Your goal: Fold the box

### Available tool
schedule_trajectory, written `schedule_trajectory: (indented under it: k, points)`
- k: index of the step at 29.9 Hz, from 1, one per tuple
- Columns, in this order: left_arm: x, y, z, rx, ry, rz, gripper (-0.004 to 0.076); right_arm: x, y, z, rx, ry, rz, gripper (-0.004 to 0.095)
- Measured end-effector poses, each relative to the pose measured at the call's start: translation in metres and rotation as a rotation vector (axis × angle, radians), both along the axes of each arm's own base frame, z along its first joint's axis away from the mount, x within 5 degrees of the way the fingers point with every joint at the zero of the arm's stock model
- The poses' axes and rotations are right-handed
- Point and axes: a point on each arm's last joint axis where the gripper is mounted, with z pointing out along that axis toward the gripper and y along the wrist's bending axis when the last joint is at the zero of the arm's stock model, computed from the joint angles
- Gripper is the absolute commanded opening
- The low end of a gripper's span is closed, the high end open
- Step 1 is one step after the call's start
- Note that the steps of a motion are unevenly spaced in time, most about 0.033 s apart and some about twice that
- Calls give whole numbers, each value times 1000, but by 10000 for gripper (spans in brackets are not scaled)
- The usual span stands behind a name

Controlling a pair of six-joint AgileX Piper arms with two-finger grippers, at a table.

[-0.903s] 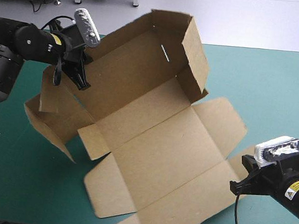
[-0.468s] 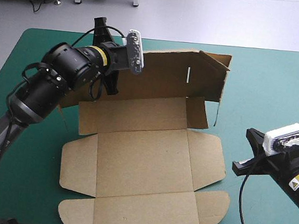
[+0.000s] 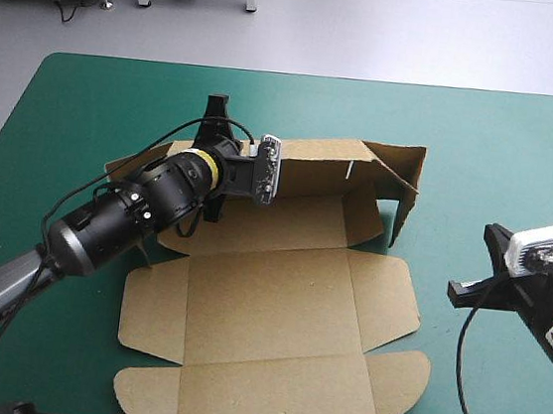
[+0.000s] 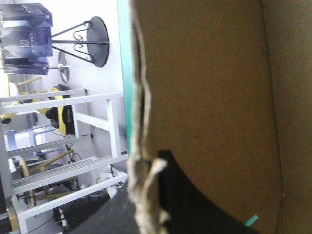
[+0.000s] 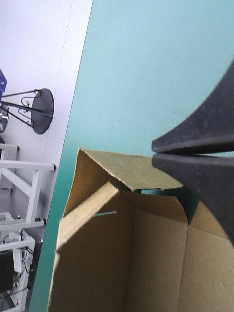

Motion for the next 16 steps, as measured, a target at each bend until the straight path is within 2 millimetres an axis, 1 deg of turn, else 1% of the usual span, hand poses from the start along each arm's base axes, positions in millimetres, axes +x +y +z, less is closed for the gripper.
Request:
schedule_trajectory:
  k: [4,8,12,16]
  points:
    - [-12,9,-1,-32,-117,-52,-10,1,-3,2,12,-21,-35,-17]
    - [-21,14,-5,-7,-200,-124,-10,2,-3,4,22,-40,-39,-17]
    - [-24,14,-19,40,-219,-170,-10,2,-3,4,28,-43,-40,-17]
    - [-27,13,-34,33,-201,-193,-10,5,-2,3,26,-31,-40,-17]
